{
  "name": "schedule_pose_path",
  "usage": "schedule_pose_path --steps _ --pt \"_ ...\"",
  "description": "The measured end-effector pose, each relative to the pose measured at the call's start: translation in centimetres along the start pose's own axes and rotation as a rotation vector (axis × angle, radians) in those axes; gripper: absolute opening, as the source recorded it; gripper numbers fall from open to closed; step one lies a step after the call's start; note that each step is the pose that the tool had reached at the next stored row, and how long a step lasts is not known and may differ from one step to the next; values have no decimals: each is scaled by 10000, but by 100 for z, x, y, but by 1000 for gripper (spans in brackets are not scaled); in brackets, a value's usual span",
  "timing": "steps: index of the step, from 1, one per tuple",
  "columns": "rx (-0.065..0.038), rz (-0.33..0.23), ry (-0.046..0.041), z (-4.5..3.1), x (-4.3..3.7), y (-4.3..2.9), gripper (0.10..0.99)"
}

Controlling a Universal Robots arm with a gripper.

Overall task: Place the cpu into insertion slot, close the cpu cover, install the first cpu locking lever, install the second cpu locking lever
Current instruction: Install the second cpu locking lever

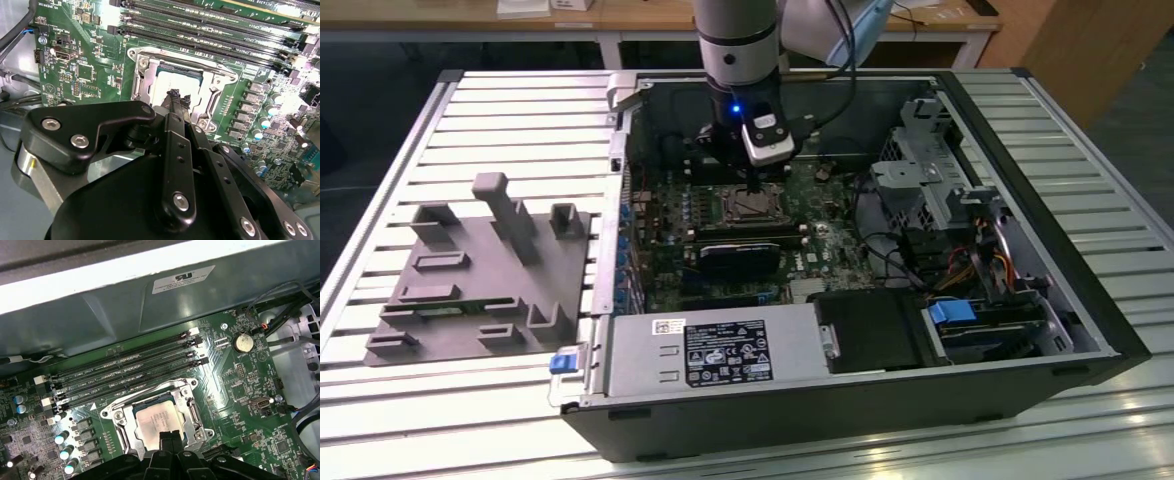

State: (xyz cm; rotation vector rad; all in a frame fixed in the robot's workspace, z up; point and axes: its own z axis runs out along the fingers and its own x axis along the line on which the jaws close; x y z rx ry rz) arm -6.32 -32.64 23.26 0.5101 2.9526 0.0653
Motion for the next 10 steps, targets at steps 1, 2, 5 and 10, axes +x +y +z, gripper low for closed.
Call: schedule_pose_path --steps 1,2,5,10 --pt "1 0 0 -1 -1 -3 102" --pt "1 0 -1 0 -2 -7 102" --pt "5 0 -1 -2 -11 -31 102" --pt "7 0 -2 -4 -32 -91 102"
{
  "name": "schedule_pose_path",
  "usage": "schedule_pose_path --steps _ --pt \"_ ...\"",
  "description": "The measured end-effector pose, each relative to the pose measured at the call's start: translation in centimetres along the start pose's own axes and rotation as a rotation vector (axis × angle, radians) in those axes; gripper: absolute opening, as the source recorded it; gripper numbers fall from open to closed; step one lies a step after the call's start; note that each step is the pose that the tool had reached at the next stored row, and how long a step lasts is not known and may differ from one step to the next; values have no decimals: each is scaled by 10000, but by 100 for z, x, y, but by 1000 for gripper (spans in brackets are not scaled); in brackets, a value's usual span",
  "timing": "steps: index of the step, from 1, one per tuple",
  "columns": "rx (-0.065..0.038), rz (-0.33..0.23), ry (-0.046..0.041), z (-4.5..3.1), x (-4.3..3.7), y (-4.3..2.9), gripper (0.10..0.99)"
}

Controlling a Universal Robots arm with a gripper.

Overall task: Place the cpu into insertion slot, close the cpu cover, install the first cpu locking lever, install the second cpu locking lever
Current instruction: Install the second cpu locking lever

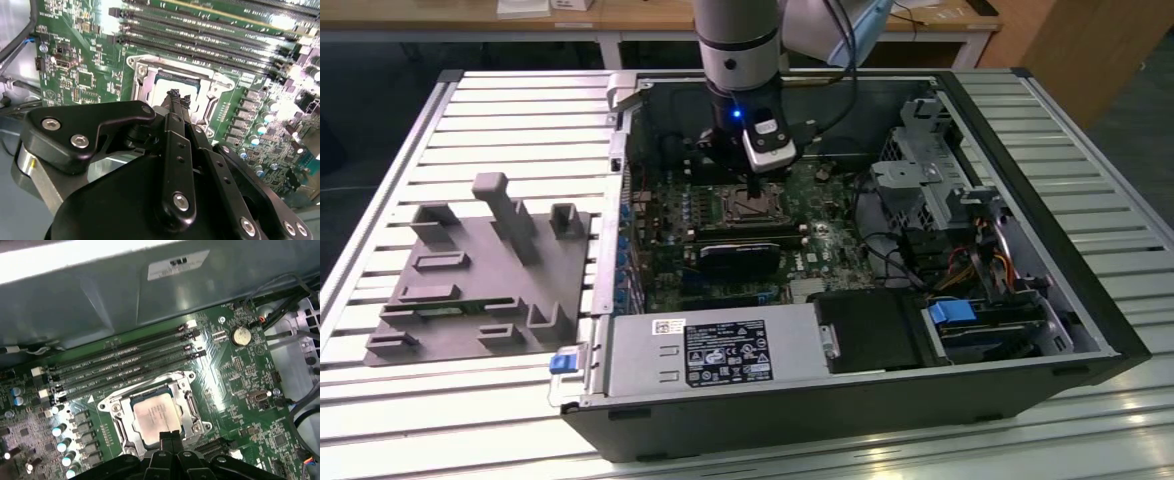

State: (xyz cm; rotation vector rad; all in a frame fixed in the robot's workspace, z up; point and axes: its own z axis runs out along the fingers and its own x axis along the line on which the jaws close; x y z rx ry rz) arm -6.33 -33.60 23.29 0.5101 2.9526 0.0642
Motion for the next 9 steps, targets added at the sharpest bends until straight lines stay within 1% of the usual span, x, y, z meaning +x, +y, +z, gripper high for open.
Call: schedule_pose_path --steps 9 --pt "2 0 0 -4 -48 -131 102"
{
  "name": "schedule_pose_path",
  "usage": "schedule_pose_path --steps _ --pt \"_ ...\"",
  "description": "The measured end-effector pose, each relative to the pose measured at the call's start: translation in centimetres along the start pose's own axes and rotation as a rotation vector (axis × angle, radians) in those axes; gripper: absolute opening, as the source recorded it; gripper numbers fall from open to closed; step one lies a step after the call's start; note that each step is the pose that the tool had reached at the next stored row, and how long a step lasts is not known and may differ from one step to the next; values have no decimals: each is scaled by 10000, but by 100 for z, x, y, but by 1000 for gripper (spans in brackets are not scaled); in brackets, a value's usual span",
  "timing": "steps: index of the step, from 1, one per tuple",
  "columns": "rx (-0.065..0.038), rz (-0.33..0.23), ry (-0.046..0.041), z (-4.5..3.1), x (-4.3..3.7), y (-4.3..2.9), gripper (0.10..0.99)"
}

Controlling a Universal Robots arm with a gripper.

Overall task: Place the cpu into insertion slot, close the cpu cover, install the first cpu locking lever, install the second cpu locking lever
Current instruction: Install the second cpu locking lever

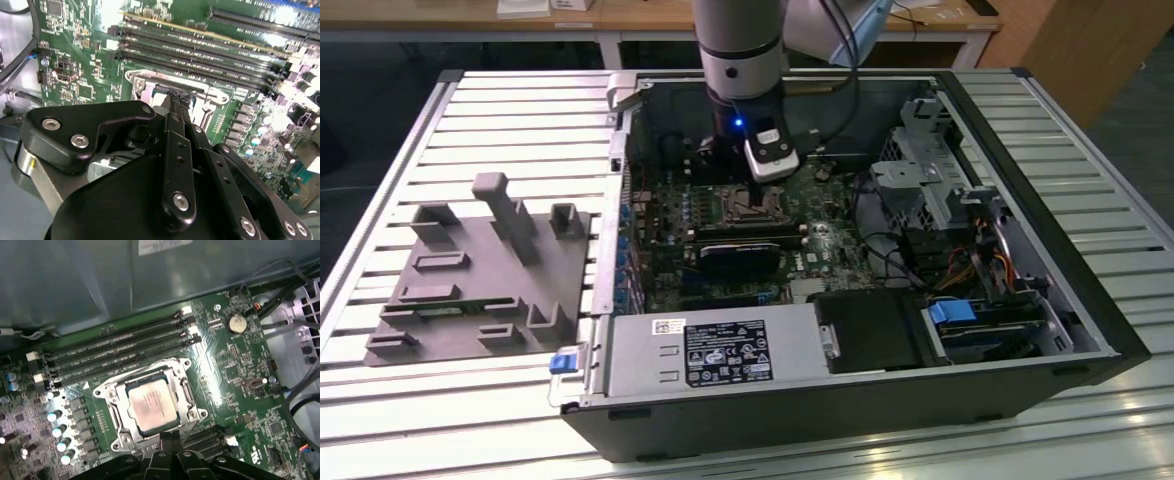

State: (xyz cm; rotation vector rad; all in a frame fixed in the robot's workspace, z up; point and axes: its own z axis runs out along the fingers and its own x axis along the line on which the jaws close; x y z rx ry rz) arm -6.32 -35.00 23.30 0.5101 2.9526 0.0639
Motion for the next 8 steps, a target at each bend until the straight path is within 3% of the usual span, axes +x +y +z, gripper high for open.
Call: schedule_pose_path --steps 8 --pt "-1 0 -1 -2 -33 -89 102"
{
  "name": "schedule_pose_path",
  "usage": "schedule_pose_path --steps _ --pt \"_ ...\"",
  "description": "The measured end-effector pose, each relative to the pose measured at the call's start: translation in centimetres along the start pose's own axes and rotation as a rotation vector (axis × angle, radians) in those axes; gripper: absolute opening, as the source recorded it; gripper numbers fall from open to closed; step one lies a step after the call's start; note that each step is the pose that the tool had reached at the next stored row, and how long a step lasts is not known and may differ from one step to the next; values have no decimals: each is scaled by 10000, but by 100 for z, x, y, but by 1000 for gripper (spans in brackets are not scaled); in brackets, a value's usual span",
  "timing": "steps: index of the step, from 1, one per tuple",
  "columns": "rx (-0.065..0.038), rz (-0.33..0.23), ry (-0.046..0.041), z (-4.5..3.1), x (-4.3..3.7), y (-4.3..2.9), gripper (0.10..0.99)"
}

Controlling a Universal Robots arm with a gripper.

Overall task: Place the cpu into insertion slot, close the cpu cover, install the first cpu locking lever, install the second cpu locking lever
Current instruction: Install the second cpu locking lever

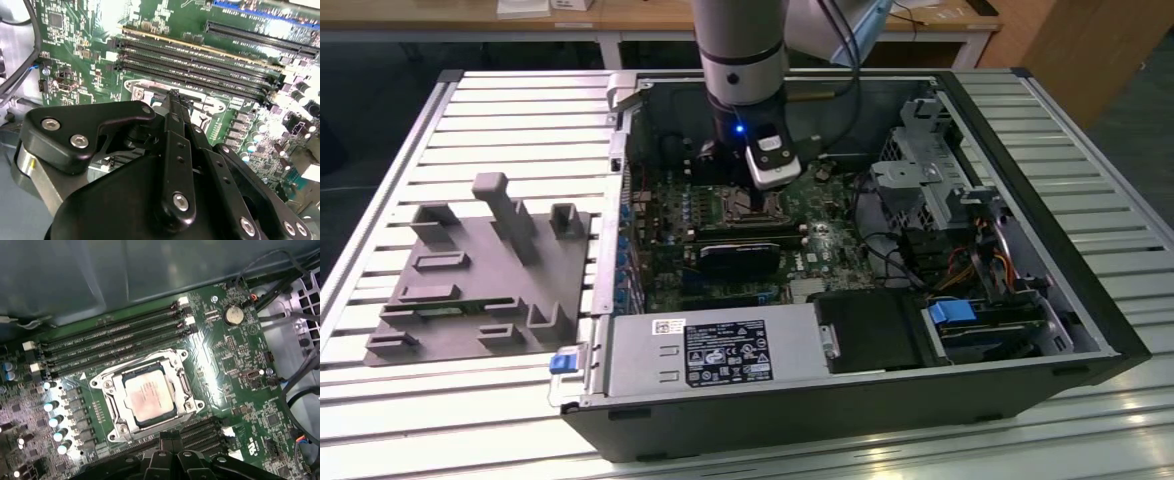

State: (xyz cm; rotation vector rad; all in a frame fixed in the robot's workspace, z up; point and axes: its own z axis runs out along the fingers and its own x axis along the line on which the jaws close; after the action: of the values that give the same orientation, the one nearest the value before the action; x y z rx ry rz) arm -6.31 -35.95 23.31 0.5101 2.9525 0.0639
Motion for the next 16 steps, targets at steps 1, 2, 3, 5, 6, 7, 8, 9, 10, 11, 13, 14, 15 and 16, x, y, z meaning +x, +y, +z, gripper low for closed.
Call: schedule_pose_path --steps 1,2,3,5,6,7,8,9,10,11,13,14,15,16 --pt "1 0 0 0 -4 -10 102" --pt "1 0 0 -1 -7 -19 102" --pt "0 0 0 -1 -10 -27 102" --pt "-1 1 0 0 -11 -33 102" --pt "-1 2 0 0 -11 -33 102" --pt "0 1 0 0 -12 -33 102" --pt "1 0 0 -1 -12 -33 102" --pt "4 0 7 0 -12 -33 102" --pt "26 0 75 4 -12 -34 102" --pt "72 -1 200 8 -13 -35 102" --pt "178 0 495 14 -17 -36 102" --pt "234 2 655 17 -19 -37 102" --pt "253 2 702 16 -19 -39 102" --pt "253 3 702 16 -19 -39 102"
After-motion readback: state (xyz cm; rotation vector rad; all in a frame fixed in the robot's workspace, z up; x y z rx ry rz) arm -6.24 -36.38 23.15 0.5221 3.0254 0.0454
